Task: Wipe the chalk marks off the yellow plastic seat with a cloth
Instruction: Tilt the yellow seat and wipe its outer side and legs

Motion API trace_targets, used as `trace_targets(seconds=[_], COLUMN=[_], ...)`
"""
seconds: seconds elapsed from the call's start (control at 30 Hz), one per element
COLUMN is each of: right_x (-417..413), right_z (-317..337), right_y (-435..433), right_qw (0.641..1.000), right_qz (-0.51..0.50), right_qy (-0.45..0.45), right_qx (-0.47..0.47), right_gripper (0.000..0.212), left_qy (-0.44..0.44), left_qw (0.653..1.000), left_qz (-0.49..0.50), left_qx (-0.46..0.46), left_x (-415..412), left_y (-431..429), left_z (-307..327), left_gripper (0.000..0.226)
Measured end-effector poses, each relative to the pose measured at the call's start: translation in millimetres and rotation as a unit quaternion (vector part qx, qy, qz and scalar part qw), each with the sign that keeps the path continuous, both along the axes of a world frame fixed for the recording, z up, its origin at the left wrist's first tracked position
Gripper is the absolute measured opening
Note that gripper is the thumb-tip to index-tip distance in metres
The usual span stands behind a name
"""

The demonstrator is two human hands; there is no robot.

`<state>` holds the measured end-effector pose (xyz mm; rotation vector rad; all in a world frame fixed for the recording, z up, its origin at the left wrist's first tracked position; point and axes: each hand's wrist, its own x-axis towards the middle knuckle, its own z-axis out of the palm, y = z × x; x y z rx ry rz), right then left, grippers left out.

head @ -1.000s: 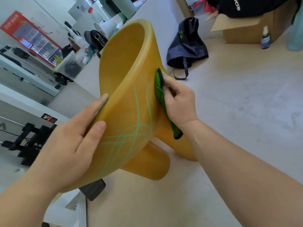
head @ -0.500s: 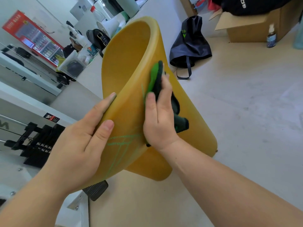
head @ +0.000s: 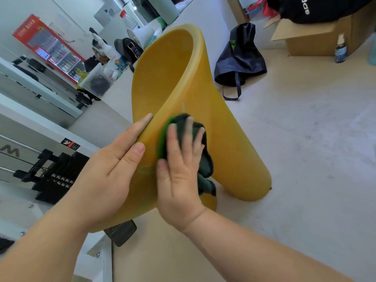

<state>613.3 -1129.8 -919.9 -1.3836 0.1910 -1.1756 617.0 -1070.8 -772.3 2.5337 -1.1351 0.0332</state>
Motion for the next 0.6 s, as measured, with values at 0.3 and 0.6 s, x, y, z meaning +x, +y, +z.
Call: trace_targets(seconds=[0.3,0.6], right_x=[31.4,-15.4], right_z=[3.3,-23.8], right_y=[-88.6,-3.2], right_qw=[0.994,0.989], right_qz=[-0.027,-0.014], right_qy=[0.001,0.004], right_qx=[0.110,0.147], right_gripper=[0.053,0.052], left_qy=[0.021,-0.029], left_qw=[0.999,0.999], left_qz=[0.020,-0.032], left_qx=[0.030,0.009], left_x=[-2.0,-16.0], left_y=[-10.5,-76.9], left_z=[6.0,6.1], left_gripper=[0.046,0.045])
